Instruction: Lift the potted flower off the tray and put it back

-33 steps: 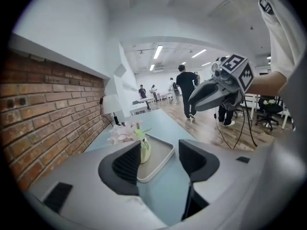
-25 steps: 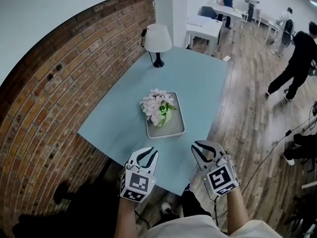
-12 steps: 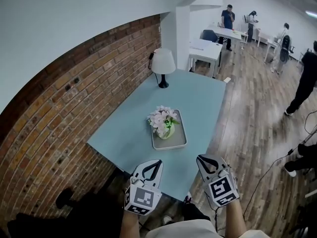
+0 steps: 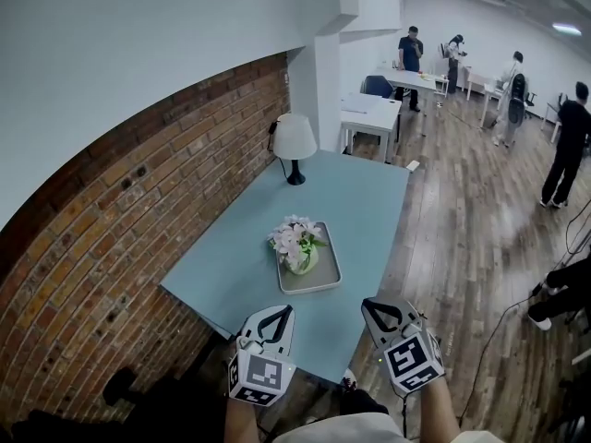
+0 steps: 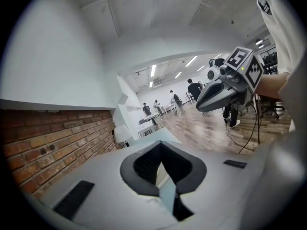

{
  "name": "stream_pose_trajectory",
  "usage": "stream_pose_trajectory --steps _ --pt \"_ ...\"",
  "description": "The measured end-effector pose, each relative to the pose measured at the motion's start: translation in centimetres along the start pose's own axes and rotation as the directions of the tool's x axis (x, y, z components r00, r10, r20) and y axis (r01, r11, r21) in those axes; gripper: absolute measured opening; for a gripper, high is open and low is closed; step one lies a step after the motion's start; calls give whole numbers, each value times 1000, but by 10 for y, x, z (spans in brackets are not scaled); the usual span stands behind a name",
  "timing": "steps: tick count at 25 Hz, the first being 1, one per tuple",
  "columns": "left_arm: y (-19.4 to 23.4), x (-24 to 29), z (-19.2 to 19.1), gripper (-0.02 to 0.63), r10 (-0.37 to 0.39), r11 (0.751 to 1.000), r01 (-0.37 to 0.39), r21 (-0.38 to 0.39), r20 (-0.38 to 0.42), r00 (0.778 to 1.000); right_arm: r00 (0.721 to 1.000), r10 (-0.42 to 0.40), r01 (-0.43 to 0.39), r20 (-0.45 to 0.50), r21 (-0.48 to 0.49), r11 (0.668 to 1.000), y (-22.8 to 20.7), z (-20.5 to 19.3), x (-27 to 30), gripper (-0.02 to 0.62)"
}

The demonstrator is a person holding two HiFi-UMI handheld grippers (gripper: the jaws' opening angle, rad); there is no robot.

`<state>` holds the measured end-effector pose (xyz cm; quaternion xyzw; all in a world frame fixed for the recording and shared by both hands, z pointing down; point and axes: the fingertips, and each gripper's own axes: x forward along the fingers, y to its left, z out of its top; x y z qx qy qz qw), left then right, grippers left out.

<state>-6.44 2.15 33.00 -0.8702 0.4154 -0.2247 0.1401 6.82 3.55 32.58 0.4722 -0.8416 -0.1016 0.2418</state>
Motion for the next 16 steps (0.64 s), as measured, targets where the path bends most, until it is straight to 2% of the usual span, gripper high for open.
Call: stream_pose_trajectory --steps 9,16 --pt "-12 10 5 23 -43 998 43 44 8 999 999 -33 33 -1 -11 999 -2 1 -5 20" --pt "-13 10 9 23 -51 998 51 44 7 999 999 -36 36 -9 -1 999 -2 0 -10 21"
